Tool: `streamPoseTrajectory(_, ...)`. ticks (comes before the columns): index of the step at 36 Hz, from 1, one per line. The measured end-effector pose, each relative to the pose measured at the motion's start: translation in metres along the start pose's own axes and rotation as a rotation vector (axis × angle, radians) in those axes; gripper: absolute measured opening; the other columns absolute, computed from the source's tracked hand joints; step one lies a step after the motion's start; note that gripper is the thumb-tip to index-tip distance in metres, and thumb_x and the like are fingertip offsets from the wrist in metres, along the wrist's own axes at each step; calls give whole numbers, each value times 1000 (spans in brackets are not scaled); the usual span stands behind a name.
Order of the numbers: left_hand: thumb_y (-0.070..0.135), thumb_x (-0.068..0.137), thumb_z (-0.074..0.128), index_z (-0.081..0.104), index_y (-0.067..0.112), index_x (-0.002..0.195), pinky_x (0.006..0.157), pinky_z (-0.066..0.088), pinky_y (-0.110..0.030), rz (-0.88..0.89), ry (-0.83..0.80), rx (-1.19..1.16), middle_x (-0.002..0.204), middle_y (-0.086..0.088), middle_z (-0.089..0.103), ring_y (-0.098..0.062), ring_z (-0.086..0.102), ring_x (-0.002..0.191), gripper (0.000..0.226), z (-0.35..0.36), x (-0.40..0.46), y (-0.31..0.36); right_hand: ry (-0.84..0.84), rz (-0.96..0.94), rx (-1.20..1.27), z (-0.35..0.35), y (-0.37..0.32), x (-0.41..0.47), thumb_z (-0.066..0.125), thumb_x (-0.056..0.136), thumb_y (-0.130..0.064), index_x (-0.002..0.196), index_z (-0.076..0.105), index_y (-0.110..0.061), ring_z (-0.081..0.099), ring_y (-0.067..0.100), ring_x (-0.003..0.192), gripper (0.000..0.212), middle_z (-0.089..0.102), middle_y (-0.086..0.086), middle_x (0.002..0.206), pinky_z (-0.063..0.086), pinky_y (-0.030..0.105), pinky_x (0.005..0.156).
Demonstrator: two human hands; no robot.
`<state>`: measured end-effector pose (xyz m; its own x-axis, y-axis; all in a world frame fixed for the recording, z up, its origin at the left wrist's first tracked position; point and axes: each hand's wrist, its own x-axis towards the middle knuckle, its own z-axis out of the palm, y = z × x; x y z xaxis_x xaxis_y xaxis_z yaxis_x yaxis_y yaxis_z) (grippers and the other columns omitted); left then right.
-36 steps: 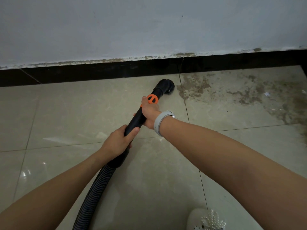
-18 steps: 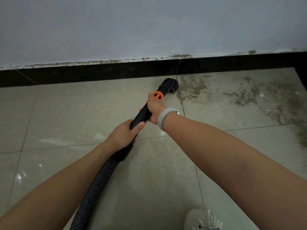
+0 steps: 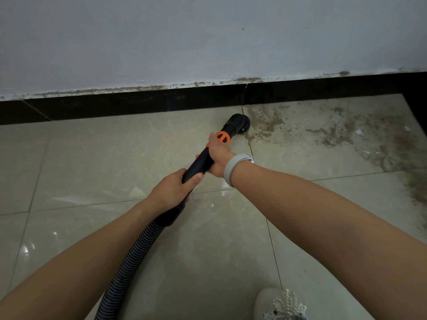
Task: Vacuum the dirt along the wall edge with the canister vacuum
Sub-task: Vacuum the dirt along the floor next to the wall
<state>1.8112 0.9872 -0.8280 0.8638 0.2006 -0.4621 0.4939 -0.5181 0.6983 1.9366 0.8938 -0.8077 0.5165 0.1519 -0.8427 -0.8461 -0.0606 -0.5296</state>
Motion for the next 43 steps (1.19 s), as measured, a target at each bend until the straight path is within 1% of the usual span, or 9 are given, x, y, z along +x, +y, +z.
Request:
streamPoseTrajectory(3,66,87,45,50,23,80,63,54,-34,4,3,19,58,2,67,-12,65,53,44,0,-3,-1,8,-2,23,-1,4,-3,46,99,-45,90,39,-14,64,23,74,34,58,11,84,56,44,78)
streamPoseTrajectory(8,66,88,44,51,23,84,64,55,-34,2,-1,78,61,2,68,-12,66,54,43,2,-11,-5,18,-10,68,-5,15,-9,47,99,-45,87,41,-16,65,23,74,32,58,9,88,57,44,79)
streamPoseTrajectory(19,68,86,43,50,28,84,55,48,-26,7,-53,164,64,4,67,-5,61,49,41,6,-41,-18,-11,9,154,-14,52,-29,47,100,-42,111,46,-13,65,19,72,31,57,6,94,54,33,58)
streamPoseTrajectory(22,67,87,43,47,32,83,54,42,-23,15,-68,220,65,6,67,-3,60,52,35,8,-52,-24,1,11,160,-17,65,-37,47,99,-42,98,47,-15,66,20,73,27,58,6,90,57,34,64)
streamPoseTrajectory(27,65,88,43,45,31,85,58,46,-26,19,-106,350,66,6,65,-7,62,59,34,7,-71,-35,52,26,66,-22,90,-48,45,99,-44,99,49,-12,65,27,93,32,60,10,98,57,43,86)
streamPoseTrajectory(31,66,88,41,47,28,90,63,49,-30,30,-124,436,70,2,65,-11,62,62,38,6,-86,-46,28,74,58,-27,107,-59,42,101,-45,98,49,-12,62,23,90,33,59,8,97,58,37,78)
streamPoseTrajectory(36,68,86,41,47,31,84,51,37,-22,11,-127,453,62,4,59,-7,55,54,37,1,-103,-59,-33,168,10,-23,127,-68,42,100,-46,90,48,-14,65,22,80,34,63,8,95,60,34,71)
streamPoseTrajectory(40,65,87,45,48,26,81,60,47,-30,-76,-59,384,67,0,65,-14,61,59,40,0,-105,-58,-39,121,-95,-10,119,-60,40,100,-43,84,50,-12,64,23,77,35,61,8,85,60,41,79)
streamPoseTrajectory(43,68,85,44,50,23,82,66,52,-35,-114,34,336,72,-1,67,-21,64,66,46,-6,-89,-47,-81,48,-81,6,93,-48,40,100,-38,82,45,-16,58,22,81,30,54,6,87,56,38,67)
